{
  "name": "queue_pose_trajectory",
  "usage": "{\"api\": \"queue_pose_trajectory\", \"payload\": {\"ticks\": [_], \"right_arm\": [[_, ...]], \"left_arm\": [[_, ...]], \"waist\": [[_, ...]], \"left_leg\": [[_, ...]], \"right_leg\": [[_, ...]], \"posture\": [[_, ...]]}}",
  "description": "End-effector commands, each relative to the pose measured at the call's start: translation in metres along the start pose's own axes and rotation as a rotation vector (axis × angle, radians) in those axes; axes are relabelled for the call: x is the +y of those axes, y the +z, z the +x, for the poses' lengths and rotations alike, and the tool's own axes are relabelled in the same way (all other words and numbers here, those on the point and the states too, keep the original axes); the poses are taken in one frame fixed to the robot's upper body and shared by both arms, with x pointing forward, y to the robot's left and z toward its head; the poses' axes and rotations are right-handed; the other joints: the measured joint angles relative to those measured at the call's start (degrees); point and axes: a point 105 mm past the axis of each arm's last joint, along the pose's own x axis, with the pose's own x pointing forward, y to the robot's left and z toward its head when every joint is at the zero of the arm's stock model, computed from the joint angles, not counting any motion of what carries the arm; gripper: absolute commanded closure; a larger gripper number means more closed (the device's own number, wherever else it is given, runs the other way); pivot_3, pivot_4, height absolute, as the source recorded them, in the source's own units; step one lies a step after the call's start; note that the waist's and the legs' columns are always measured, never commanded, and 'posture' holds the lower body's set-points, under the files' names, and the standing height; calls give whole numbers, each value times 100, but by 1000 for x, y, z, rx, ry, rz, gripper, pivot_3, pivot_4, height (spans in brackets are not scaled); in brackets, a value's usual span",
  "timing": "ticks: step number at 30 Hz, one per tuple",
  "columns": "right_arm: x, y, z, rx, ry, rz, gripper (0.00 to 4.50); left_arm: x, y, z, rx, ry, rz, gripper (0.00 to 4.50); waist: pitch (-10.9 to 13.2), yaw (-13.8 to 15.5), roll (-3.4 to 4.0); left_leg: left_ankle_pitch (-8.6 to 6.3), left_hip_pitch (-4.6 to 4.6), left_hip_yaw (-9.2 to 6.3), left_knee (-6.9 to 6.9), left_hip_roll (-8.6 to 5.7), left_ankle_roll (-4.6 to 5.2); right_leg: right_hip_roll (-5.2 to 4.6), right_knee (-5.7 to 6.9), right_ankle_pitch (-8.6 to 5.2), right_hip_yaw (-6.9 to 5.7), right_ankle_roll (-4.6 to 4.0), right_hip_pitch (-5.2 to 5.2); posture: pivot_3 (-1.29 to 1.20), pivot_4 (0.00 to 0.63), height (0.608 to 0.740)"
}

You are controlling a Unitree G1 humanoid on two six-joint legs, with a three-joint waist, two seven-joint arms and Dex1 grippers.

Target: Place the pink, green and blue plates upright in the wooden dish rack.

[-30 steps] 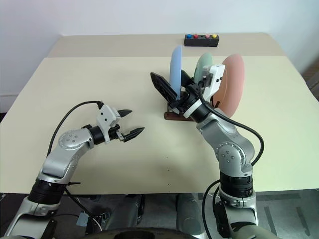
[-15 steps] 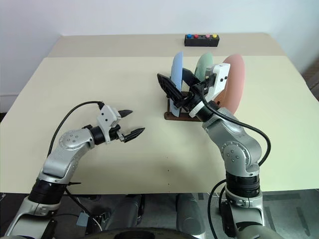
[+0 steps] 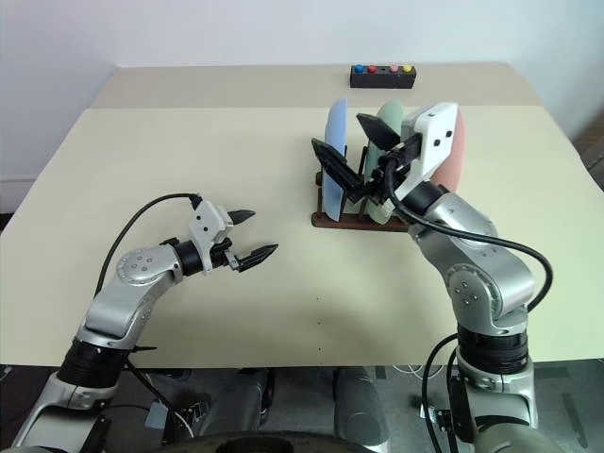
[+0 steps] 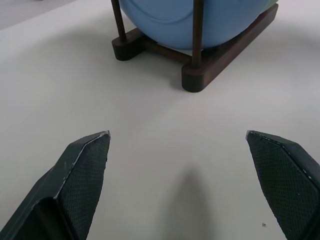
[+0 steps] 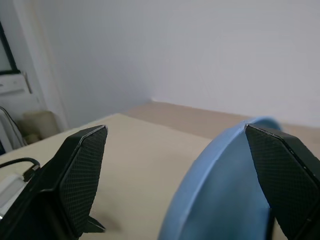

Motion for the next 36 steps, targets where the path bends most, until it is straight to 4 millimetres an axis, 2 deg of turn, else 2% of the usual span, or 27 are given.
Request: {"api": "queue_pose_trajectory", "payload": {"ticks": [1, 7, 11, 16, 21, 26, 30, 36], "right_arm": [[4, 25, -11, -67, 24, -104, 30], [-5, 47, -40, -47, 49, -264, 30], [-34, 46, -88, 126, -2, -366, 30], [-69, 29, -159, 325, -143, -337, 30], [-81, 2, -204, 475, -209, -270, 30], [-92, -17, -214, 486, -252, -261, 30], [-89, -31, -211, 479, -238, -235, 30], [-88, -42, -205, 476, -216, -208, 30]], "left_arm": [[-1, 11, 0, -37, -1, 40, 0], [1, 10, -1, -40, 11, 45, 0], [6, 7, -5, -34, 28, 47, 0], [10, 4, -8, -30, 35, 50, 0], [17, -2, -11, -10, 40, 44, 0], [24, -10, -18, 28, 48, 72, 0], [33, -5, -25, 8, 85, 68, 0], [30, -6, -30, -9, 90, 22, 0]], "waist": [[0, 2, 0], [0, 27, 0], [0, 60, -2], [-1, 37, 0], [-4, 7, 3], [-4, 8, 4], [-4, 22, 4], [-5, 23, 6]], "left_leg": [[0, 0, 0, 0, 0, 0], [0, -1, 1, 2, 0, 1], [-4, -3, 0, 3, -1, 6], [-6, 6, 7, 7, 0, 11], [-6, 16, 11, 8, 2, 11], [-6, 17, 16, 10, 3, 10], [-6, 16, 14, 10, 3, 10], [-6, 16, 13, 10, 2, 10]], "right_leg": [[0, 0, 0, 0, 0, 0], [-1, -2, 0, 0, 0, 3], [-1, -14, -1, -3, 2, 14], [-1, -15, -2, -1, 3, 23], [0, -15, -3, 1, 3, 30], [1, -17, -4, 3, 3, 32], [0, -18, -5, 3, 5, 32], [-1, -18, -5, 3, 5, 33]], "posture": [[0, 150, 740], [0, 150, 740], [0, 150, 740], [0, 150, 740], [0, 150, 740], [0, 150, 740], [0, 150, 740], [0, 150, 740]]}}
